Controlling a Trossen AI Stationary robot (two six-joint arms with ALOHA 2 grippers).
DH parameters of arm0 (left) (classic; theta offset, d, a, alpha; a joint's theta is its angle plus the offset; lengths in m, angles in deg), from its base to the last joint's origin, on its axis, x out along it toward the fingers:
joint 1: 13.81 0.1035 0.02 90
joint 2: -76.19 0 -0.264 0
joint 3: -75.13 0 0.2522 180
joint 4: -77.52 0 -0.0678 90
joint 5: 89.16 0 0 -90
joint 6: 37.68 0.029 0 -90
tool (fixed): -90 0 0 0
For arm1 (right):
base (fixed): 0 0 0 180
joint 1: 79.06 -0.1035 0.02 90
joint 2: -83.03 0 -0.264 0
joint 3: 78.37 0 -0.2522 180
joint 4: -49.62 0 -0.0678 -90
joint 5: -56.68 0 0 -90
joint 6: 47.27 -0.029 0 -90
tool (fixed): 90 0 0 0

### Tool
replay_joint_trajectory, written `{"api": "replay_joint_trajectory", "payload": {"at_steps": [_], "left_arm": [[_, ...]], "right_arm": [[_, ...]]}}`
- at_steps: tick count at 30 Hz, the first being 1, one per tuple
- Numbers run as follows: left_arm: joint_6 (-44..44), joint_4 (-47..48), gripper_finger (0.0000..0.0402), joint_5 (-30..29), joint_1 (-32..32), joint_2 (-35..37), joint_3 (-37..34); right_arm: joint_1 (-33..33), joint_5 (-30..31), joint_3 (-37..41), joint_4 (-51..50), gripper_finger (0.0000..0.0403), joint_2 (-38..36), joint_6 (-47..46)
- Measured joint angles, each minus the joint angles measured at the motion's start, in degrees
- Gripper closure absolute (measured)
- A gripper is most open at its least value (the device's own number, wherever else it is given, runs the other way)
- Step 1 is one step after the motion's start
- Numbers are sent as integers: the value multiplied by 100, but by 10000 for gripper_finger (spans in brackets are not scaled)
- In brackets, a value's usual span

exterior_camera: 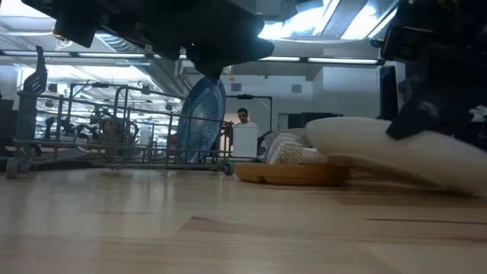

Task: Sort dishes
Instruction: Put the light orange plate into the dish rack

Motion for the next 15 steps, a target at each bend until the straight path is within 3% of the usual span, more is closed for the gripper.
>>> {"api": "replay_joint_trajectory", "payload": {"at_steps": [7,15], "left_arm": [[436,220,229,4,-34,0,2],[615,419,229,-2,-23,-24,2]], "right_arm": [[-136,-232,-3,1289,361,808,91],[-442,-192,-491,910,386,1283,253]]}}
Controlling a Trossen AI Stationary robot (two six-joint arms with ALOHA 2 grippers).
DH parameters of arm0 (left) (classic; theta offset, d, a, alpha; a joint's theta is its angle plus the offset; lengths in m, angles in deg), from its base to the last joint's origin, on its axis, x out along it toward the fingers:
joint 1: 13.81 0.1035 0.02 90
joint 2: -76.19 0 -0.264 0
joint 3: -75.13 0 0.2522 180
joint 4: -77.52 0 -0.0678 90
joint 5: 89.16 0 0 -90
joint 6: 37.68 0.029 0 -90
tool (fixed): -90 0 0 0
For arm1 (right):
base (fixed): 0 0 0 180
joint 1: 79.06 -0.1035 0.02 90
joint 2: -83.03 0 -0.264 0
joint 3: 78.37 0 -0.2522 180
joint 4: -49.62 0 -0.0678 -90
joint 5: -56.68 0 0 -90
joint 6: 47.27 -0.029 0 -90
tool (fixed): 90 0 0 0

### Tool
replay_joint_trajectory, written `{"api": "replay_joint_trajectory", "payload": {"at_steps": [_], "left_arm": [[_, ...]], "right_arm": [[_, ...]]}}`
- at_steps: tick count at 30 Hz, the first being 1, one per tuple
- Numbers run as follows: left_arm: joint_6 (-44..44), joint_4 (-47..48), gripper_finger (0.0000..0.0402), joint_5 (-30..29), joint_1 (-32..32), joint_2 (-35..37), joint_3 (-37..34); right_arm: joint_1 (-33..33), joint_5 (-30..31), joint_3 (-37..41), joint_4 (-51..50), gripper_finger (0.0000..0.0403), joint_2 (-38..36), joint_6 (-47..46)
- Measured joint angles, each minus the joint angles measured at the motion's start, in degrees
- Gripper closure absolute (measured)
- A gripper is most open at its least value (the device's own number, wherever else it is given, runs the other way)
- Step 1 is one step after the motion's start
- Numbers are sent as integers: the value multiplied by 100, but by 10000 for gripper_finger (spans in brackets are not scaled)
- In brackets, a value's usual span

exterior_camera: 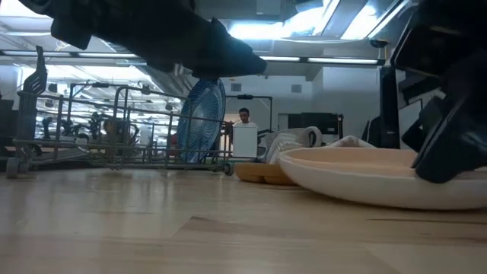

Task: Sort dishes
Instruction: Put the light orange plate into the dish rack

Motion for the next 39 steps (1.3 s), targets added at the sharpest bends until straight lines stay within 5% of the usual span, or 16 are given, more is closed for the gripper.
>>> {"api": "replay_joint_trajectory", "payload": {"at_steps": [18,39], "left_arm": [[8,-6,229,-22,4,-81,-1],[377,9,229,11,-165,-81,-1]], "right_arm": [[-41,-113,-750,-822,400,129,651],[-41,455,-816,-730,399,134,798]]}}
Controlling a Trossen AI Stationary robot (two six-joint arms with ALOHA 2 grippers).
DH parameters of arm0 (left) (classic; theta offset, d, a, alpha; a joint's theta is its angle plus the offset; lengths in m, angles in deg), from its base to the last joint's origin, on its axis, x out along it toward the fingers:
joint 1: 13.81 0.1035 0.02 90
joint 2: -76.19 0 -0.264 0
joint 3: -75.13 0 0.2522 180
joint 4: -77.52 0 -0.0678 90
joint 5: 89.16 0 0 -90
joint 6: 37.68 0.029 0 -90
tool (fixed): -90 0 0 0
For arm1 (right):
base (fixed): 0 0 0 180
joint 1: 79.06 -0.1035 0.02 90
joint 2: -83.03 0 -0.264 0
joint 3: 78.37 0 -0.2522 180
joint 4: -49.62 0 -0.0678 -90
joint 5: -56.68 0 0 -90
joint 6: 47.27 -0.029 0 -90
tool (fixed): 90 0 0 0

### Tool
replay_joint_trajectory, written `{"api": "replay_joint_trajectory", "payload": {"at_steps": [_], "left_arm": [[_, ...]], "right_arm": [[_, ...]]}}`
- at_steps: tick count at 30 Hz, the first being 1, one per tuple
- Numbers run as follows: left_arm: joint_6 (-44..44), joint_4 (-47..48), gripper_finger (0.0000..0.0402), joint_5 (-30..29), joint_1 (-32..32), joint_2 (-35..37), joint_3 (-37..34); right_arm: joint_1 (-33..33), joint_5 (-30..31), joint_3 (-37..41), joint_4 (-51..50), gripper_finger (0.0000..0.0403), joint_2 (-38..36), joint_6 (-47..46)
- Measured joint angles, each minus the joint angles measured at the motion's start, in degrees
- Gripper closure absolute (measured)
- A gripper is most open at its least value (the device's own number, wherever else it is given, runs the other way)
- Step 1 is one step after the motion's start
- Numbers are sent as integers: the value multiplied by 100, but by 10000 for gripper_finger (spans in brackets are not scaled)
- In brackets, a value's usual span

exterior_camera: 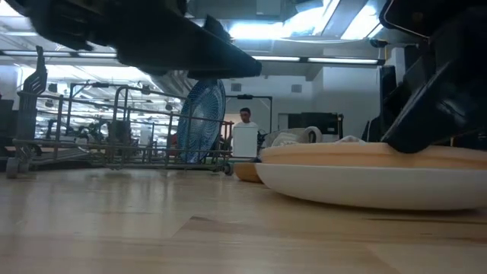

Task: Sort dishes
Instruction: Put the light orange plate into the dish rack

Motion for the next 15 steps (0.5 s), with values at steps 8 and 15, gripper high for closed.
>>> {"api": "replay_joint_trajectory", "payload": {"at_steps": [8,15], "left_arm": [[320,36,229,16,-156,-7,0],[570,-1,229,13,-154,-509,2]], "right_arm": [[0,281,-2,160,399,0,121],[0,289,-2,162,399,-2,122]]}}
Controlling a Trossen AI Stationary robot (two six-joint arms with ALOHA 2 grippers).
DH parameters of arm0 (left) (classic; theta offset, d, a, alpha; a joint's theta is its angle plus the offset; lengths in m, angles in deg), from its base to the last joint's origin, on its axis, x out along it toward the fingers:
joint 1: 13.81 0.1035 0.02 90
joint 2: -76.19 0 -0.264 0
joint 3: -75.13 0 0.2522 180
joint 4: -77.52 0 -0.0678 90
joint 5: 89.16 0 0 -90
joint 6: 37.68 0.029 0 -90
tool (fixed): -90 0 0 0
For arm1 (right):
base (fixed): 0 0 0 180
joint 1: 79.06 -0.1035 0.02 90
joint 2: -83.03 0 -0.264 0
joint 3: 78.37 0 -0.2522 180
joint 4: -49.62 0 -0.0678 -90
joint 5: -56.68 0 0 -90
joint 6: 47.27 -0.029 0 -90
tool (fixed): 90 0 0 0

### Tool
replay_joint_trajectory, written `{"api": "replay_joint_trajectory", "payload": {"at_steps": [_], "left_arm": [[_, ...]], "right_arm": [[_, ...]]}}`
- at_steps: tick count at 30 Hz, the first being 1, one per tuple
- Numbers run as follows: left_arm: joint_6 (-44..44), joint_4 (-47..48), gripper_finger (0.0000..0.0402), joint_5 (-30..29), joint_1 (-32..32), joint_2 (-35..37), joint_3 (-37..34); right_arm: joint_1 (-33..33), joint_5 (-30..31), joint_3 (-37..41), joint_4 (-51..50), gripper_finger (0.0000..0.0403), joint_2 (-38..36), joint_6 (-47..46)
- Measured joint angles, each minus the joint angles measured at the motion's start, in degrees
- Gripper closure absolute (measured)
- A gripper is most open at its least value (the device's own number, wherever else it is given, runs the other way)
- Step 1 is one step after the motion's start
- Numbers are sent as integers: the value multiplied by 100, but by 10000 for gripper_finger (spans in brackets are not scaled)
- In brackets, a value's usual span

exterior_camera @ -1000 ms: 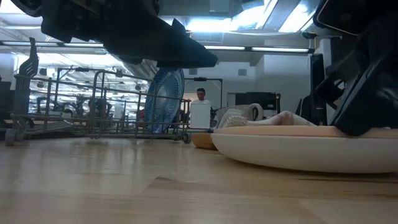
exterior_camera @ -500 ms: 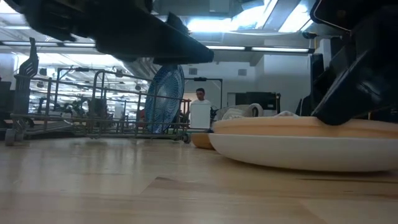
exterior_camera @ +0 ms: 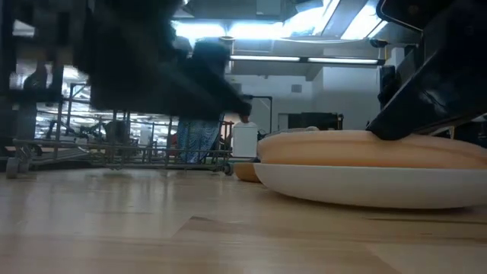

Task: Sort dishes
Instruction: Put the light orange plate into the dish rack

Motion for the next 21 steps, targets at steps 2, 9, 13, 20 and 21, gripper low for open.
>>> {"api": "replay_joint_trajectory", "payload": {"at_steps": [2,9,13,20,21], "left_arm": [[104,-31,229,-26,-8,-160,-1],[501,-45,229,-362,4,-448,263],[829,-3,229,-411,41,-593,428],[1191,41,229,-553,39,-704,543],[1277,42,229,-605,39,-704,543]], "right_arm": [[0,3,0,7,399,0,2],[2,26,0,187,398,-3,7],[2,27,0,286,398,-7,17],[2,24,0,323,400,-14,17],[2,24,0,317,400,-28,17]]}}
